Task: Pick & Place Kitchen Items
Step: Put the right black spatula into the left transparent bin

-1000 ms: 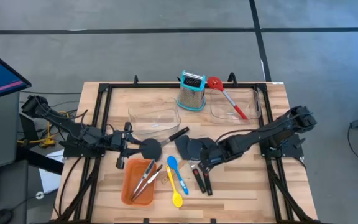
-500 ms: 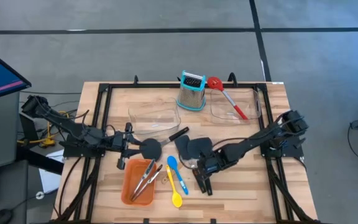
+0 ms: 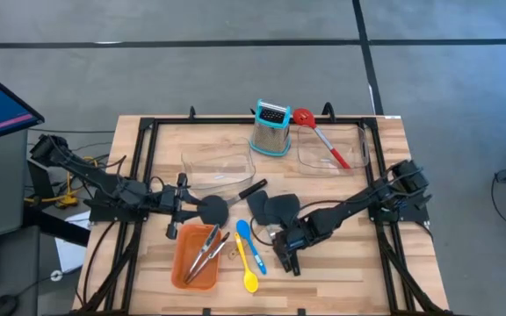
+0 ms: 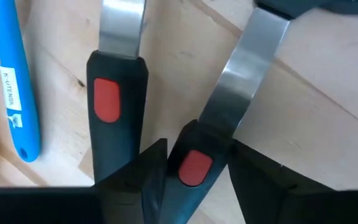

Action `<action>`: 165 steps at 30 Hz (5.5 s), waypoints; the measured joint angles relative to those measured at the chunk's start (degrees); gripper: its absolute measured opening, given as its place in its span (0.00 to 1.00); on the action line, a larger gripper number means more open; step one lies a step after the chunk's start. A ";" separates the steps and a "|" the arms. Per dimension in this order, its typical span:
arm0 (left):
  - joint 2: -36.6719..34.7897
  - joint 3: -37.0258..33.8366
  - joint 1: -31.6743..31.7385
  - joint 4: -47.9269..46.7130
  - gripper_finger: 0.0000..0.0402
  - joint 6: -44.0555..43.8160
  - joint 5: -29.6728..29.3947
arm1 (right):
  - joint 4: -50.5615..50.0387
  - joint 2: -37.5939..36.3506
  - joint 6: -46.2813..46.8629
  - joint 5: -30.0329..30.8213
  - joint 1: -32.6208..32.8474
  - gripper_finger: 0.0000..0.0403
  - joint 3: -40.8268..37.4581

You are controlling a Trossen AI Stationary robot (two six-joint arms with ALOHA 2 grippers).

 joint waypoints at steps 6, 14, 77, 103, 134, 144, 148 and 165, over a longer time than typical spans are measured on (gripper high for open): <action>0.00 0.00 0.00 -0.02 0.22 0.00 0.00 | -0.77 -0.58 0.41 -0.02 -0.02 0.28 -0.09; 0.00 0.00 0.00 -0.02 0.22 0.00 0.00 | -2.89 -2.56 -0.74 -0.63 0.11 0.25 -0.42; -0.02 0.07 0.00 -0.07 0.22 -0.02 0.02 | -4.48 0.25 -13.58 2.89 -0.28 0.59 0.03; -0.01 0.07 0.00 -0.05 0.22 -0.04 0.02 | -17.09 -0.67 -17.14 5.90 0.22 0.24 5.45; -0.51 0.04 -2.47 0.08 0.22 -1.18 0.20 | -20.85 -0.91 -57.70 29.84 -15.89 0.24 28.69; -1.42 0.04 -3.17 0.15 0.22 -0.66 0.00 | 1.98 -0.46 -73.71 25.30 -23.13 0.24 28.73; -1.42 0.04 -3.17 0.17 0.22 -0.63 0.02 | 8.01 -0.39 -77.18 24.95 -25.43 0.24 28.72; -1.64 0.00 -3.21 0.24 0.22 -0.23 0.02 | 21.01 11.70 -81.48 15.87 -32.08 0.24 30.07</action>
